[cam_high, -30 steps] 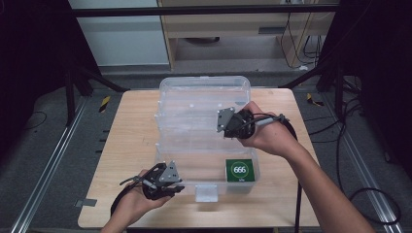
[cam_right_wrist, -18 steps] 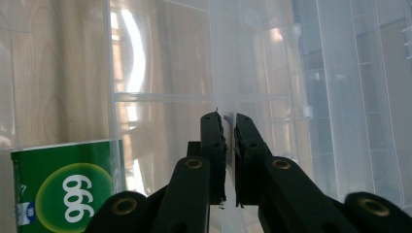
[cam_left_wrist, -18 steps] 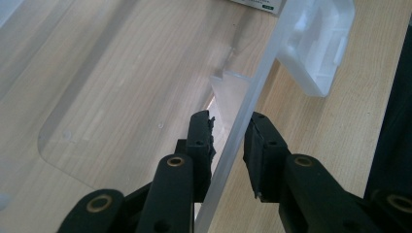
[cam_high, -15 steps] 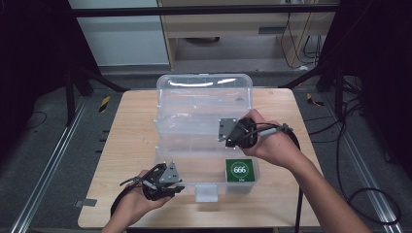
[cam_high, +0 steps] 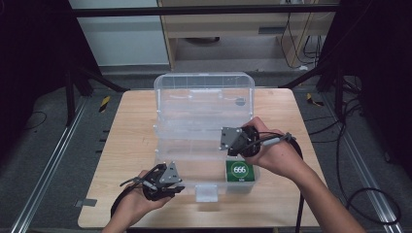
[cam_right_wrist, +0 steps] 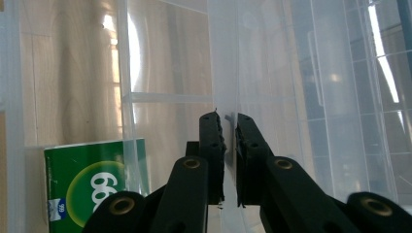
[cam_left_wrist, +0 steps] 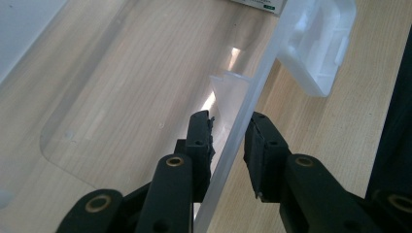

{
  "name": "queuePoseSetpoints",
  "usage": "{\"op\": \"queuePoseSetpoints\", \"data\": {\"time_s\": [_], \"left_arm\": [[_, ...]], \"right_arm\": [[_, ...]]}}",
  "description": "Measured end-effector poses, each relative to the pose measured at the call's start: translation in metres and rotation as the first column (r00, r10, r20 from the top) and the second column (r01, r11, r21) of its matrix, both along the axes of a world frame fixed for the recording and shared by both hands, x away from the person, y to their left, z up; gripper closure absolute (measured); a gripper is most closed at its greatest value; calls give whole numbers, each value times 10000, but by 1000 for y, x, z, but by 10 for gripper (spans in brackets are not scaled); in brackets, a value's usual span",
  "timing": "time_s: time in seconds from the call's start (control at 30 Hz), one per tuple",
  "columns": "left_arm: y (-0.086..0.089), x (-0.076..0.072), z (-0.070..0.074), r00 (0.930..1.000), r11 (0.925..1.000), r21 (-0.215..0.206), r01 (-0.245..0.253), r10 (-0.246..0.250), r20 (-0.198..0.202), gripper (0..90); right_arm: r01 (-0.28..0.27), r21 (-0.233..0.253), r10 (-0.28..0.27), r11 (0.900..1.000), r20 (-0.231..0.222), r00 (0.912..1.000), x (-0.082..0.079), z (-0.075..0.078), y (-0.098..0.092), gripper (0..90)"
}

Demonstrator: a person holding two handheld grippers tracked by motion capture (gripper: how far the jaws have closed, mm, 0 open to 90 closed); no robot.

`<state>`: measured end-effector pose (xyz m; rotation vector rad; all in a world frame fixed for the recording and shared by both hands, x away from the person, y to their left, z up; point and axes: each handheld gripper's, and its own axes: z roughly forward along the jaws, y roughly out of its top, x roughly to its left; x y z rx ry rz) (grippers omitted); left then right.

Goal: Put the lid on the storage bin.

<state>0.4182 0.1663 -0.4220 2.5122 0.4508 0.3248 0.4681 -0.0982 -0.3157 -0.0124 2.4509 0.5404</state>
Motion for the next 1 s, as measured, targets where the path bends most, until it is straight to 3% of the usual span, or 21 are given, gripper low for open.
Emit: {"op": "queuePoseSetpoints", "data": {"time_s": [1.0], "left_arm": [[0, -2, -1, 9997, 10000, 31, 8, -8, 234, 712]], "right_arm": [[-299, 30, 299, 9995, -260, 9992, -27, -12, -6, 829]]}}
